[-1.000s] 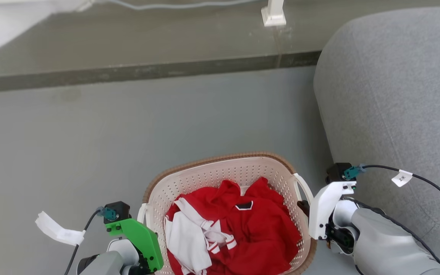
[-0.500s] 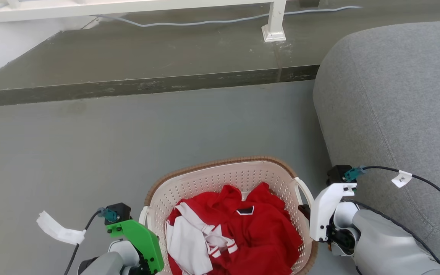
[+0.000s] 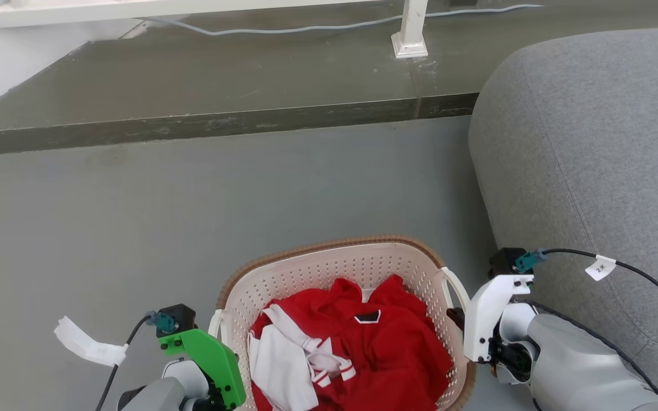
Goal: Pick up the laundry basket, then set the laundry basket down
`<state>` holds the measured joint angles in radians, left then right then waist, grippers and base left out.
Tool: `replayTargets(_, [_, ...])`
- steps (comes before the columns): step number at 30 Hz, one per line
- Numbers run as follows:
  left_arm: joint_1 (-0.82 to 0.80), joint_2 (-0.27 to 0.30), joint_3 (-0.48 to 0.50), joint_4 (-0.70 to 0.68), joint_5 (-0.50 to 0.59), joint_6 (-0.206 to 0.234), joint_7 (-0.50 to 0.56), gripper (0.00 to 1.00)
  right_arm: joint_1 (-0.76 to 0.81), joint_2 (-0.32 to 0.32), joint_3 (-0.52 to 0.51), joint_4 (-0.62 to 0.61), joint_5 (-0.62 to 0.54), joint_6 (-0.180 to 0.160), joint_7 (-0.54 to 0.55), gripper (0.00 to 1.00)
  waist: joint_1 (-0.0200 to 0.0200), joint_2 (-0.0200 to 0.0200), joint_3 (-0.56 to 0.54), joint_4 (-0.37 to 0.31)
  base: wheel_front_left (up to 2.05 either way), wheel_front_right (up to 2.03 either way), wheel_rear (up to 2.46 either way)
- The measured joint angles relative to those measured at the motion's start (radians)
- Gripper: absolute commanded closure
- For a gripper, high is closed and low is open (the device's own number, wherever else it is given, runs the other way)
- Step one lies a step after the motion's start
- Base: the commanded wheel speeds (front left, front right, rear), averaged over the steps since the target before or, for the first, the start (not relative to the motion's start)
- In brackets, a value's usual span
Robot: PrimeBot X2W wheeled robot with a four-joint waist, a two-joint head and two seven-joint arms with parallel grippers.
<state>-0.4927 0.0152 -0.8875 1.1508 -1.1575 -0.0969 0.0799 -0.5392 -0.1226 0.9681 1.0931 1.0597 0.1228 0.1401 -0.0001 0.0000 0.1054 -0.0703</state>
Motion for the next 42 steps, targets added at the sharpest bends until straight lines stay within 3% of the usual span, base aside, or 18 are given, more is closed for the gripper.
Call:
replayTargets(23, [-0.001, 0.001, -0.021, 0.002, -0.01, 0.0, -0.001, 1.0, -0.002, -0.004, 0.024, -0.001, 0.025, 0.0, 0.003, 1.0, 0.0, 0.0, 0.022, -0.012, 0.0, 0.0, 0.0])
replayTargets(42, [-0.079, 0.002, -0.048, -0.019, -0.008, 0.02, -0.037, 1.0, -0.054, -0.034, 0.027, -0.03, 0.034, 0.0, -0.026, 1.0, 0.0, 0.0, 0.145, -0.034, 0.0, 0.0, 0.0])
